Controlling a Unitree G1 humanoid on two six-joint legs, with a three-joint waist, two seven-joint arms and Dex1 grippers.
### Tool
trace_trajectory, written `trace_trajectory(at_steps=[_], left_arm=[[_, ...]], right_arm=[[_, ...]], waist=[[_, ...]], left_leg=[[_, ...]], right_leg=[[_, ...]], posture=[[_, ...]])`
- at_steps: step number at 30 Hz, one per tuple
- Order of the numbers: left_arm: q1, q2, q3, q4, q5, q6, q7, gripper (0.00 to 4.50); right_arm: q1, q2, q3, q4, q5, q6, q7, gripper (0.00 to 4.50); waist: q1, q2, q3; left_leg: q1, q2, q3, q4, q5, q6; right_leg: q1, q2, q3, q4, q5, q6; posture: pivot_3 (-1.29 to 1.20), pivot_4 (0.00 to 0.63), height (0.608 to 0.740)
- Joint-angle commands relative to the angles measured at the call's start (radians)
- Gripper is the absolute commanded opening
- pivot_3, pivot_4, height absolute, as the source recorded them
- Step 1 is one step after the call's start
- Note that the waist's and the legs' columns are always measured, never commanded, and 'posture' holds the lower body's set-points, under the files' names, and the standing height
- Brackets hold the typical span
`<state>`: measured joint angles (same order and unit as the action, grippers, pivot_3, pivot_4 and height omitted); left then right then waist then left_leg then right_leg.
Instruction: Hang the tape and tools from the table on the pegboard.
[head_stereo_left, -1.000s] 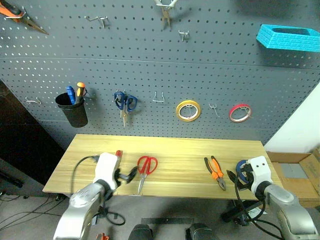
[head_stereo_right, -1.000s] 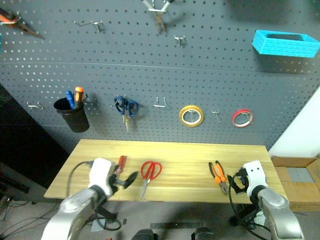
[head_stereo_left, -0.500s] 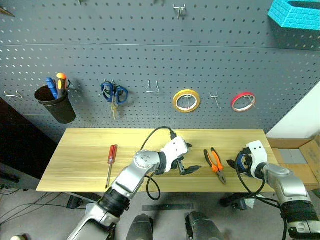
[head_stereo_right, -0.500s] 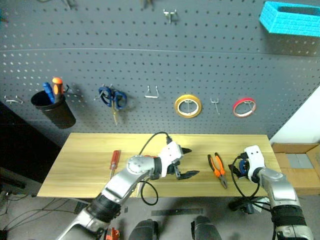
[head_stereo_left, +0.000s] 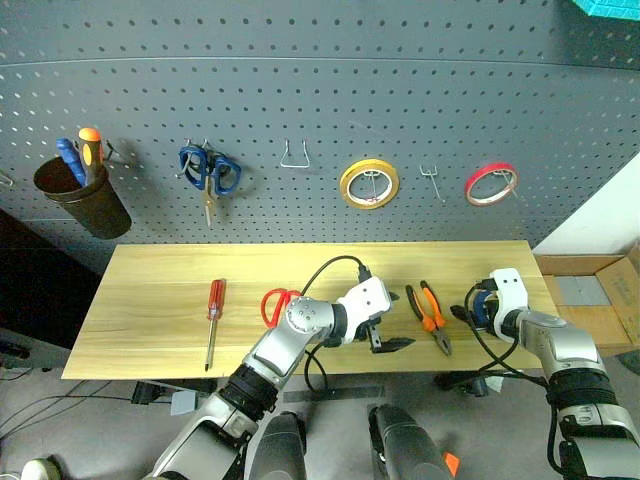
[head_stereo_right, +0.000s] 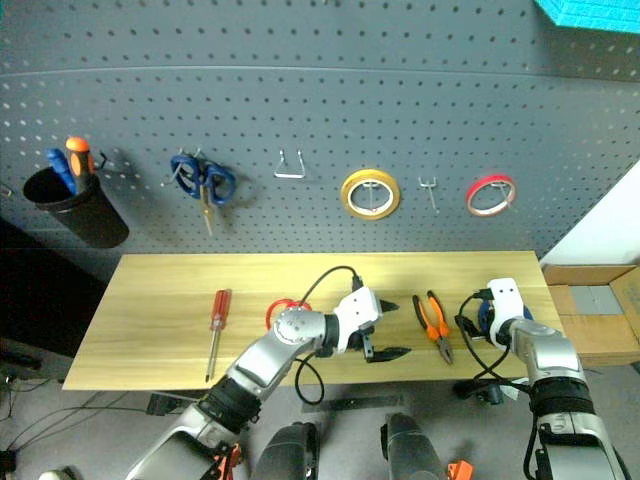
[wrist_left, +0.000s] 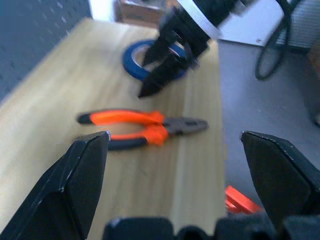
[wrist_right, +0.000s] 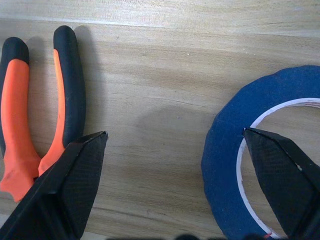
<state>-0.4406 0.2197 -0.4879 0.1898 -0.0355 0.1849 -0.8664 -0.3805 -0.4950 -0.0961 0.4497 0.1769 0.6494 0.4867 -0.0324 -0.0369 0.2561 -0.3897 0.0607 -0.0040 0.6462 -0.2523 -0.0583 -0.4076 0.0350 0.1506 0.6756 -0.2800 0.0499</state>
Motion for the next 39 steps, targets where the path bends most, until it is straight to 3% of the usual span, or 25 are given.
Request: trace_trajectory(at_steps=[1,4,11,21,24,29,39], left_arm=[[0.004,0.009,0.004,-0.063,0.001,-0.008,-0.017,4.48],[-0.002,0.011,0.007,-0.056,0.004,-0.010,-0.016,4.50],[-0.017,0.004,0.016,-0.038,0.011,-0.023,-0.011,4.50],[-0.033,-0.003,0.023,0.000,0.017,-0.054,-0.010,4.50],[-0.039,-0.002,0.027,0.005,0.016,-0.059,-0.014,4.50],[-0.040,0.001,0.030,0.012,0.021,-0.070,-0.016,4.50],[-0.034,0.004,0.034,0.007,0.023,-0.072,-0.015,4.50]], right_arm=[[0.024,0.005,0.021,0.055,-0.017,0.012,0.011,4.50],[0.009,0.009,0.016,0.085,-0.026,0.014,-0.007,3.88],[-0.028,0.009,-0.006,0.134,-0.043,-0.005,-0.033,1.60],[-0.034,-0.004,-0.016,0.144,-0.047,-0.031,-0.026,1.60],[-0.031,-0.004,-0.018,0.140,-0.054,-0.028,-0.043,2.13],[-0.046,0.002,-0.036,0.166,-0.055,-0.007,-0.093,3.66],[-0.076,0.022,-0.082,0.147,-0.039,0.021,-0.162,3.66]], waist=[[0.001,-0.002,0.002],[0.001,-0.002,0.002],[0.000,-0.003,0.002],[-0.001,-0.003,0.002],[-0.001,-0.003,0.002],[0.001,-0.003,0.002],[0.001,-0.003,0.002]], left_leg=[[0.000,0.000,0.000,0.000,0.000,0.000],[0.000,0.000,0.000,0.001,0.000,0.000],[0.000,0.000,-0.001,0.000,0.000,0.000],[0.000,0.000,0.000,0.000,0.000,0.000],[0.000,0.000,0.000,0.000,0.000,0.000],[-0.001,-0.001,0.000,0.000,0.000,0.000],[-0.006,-0.001,-0.001,-0.001,0.000,0.000]], right_leg=[[0.000,0.000,0.000,0.000,0.000,0.000],[0.001,-0.001,0.000,0.000,0.000,0.001],[0.001,0.000,-0.001,-0.001,0.000,0.001],[0.001,-0.001,0.000,-0.002,-0.002,0.006],[0.001,-0.001,0.000,-0.002,-0.002,0.006],[0.001,-0.001,0.000,-0.003,-0.002,0.006],[0.001,-0.002,-0.001,-0.012,0.004,0.006]], posture=[[0.04,0.318,0.740],[0.04,0.313,0.740],[0.04,0.290,0.740],[0.03,0.279,0.740],[0.03,0.276,0.740],[0.03,0.274,0.740],[0.04,0.276,0.740]])
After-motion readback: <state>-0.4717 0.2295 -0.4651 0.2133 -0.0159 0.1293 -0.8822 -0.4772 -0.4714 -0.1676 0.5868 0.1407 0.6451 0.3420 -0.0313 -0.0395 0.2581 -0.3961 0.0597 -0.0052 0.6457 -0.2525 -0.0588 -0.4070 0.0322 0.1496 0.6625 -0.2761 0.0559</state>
